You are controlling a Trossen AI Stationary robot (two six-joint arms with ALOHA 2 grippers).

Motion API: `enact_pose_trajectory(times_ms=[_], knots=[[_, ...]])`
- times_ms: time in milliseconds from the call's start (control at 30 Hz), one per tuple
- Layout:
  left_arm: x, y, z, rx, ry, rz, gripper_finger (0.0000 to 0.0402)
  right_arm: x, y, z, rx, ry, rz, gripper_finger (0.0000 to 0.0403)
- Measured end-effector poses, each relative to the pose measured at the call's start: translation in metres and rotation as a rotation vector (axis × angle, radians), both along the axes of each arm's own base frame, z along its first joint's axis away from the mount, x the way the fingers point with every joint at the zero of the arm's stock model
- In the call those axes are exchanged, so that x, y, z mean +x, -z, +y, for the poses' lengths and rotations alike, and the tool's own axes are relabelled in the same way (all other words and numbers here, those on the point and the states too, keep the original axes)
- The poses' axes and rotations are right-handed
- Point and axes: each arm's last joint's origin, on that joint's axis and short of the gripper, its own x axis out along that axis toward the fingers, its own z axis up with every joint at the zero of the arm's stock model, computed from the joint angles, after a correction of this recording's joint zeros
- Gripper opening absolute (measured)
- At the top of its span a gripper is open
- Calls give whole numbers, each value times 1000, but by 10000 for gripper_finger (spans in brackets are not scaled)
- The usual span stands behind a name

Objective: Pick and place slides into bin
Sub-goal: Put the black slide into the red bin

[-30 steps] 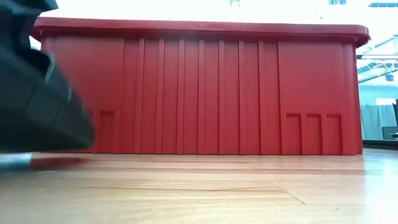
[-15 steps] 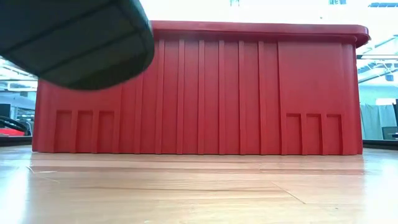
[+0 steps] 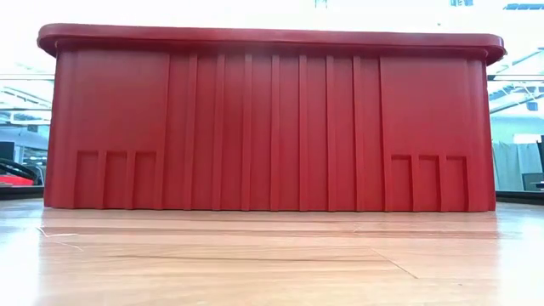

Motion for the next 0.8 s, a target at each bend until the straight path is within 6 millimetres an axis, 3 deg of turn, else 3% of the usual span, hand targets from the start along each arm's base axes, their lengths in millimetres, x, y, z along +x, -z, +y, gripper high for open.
enact_pose_trajectory(times_ms=[167,333,633,800], knots=[[1,-26,9,94,6,-21,23,-2,-7,-1,10,0,-42,210],[-5,-59,36,112,-20,-45,24,-11,-25,-7,-23,3,-149,210],[-24,-115,120,161,-181,-86,24,-30,-49,-26,-190,219,-227,210],[-38,-124,175,198,-310,-95,24,-33,-56,-42,-218,303,-238,210]])
